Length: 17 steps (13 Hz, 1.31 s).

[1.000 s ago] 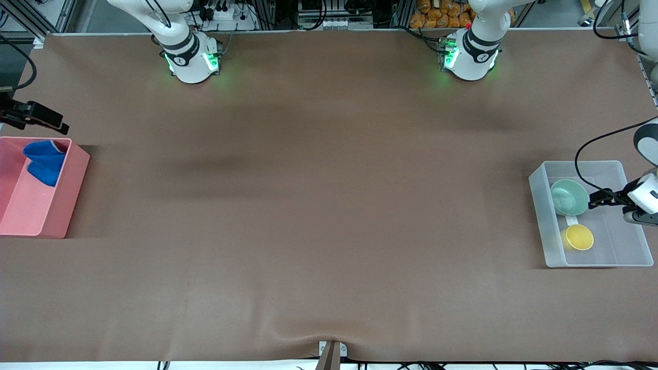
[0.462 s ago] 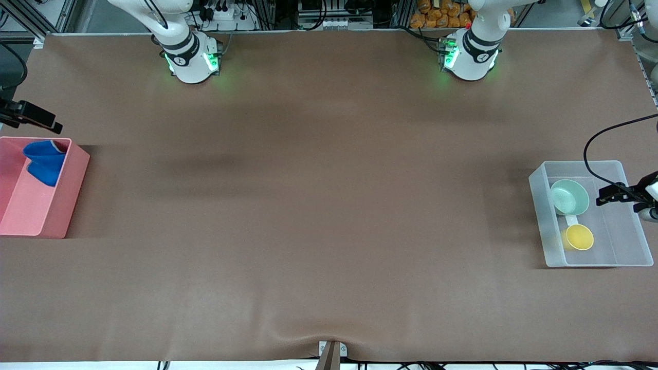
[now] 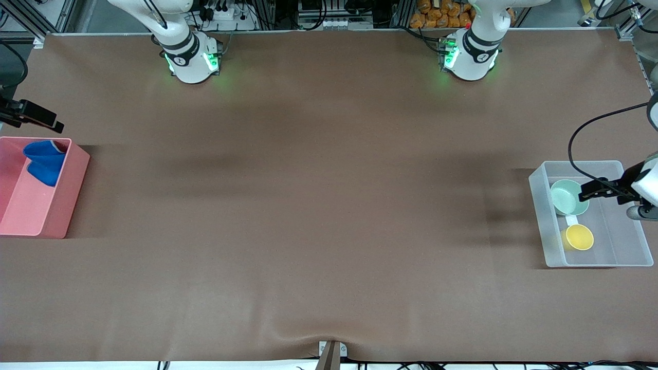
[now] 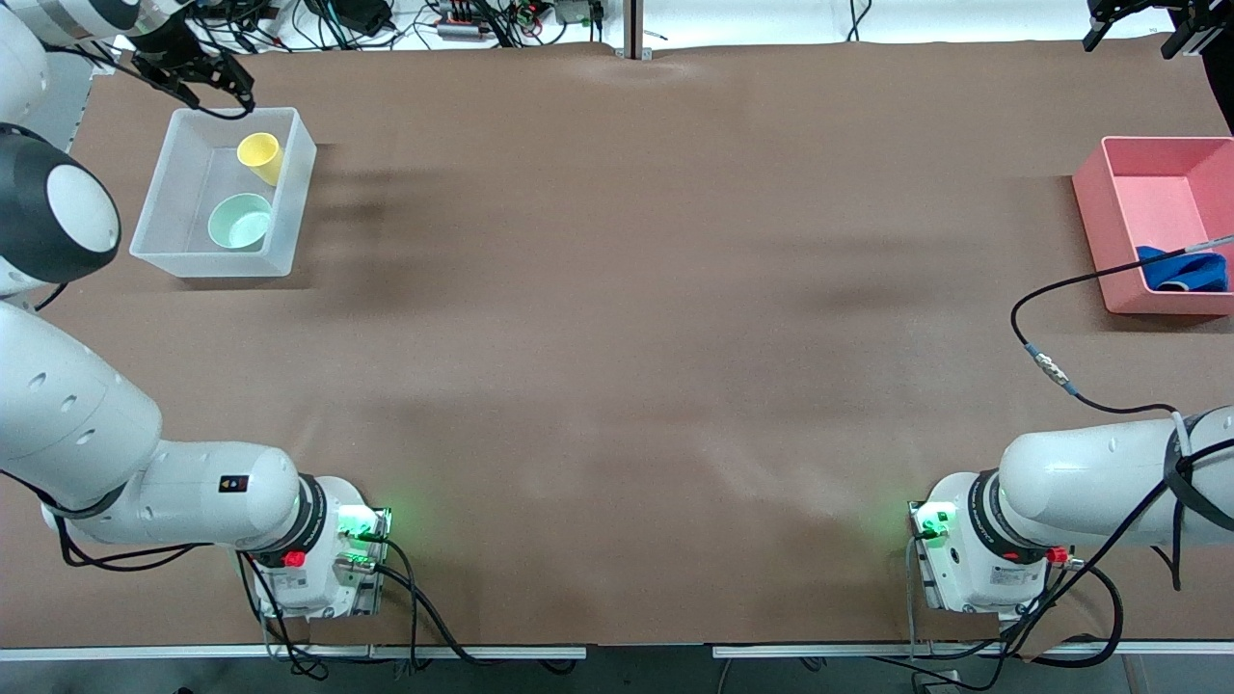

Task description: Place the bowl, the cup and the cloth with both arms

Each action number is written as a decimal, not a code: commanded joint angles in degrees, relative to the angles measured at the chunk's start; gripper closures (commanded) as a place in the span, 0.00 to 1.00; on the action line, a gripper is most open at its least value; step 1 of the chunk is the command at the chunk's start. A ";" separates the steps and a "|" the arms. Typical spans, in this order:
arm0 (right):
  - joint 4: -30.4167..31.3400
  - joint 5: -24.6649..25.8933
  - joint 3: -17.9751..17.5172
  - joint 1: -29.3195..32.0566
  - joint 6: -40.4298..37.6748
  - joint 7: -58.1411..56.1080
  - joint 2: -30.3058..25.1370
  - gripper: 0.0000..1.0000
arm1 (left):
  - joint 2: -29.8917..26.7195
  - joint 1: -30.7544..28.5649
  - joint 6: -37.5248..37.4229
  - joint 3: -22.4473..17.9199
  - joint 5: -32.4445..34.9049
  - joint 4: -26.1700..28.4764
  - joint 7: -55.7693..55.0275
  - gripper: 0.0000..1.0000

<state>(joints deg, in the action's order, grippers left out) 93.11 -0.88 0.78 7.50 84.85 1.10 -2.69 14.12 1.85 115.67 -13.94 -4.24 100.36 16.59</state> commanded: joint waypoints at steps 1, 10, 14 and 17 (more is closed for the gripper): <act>0.14 -0.70 -0.34 0.15 -0.48 -0.31 -1.70 0.00 | -3.30 3.32 -2.81 -1.18 0.46 -0.17 -5.92 0.00; -0.12 -0.62 -0.69 -0.65 -0.91 0.22 -1.53 0.00 | -14.04 3.77 -22.84 3.39 2.92 -8.59 -13.34 0.00; -4.59 0.09 -0.61 -1.70 -4.85 0.05 -0.65 0.00 | -11.05 3.95 -23.13 3.48 2.04 -12.37 -13.42 0.00; -5.49 0.09 -0.61 -1.70 -6.27 0.04 -0.65 0.00 | -10.70 4.30 -23.39 3.91 1.07 -14.50 -17.01 0.00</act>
<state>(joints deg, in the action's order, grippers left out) 88.85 -0.93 -0.04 6.12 79.85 1.09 -3.48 2.45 6.04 93.85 -10.63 -2.86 88.64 2.29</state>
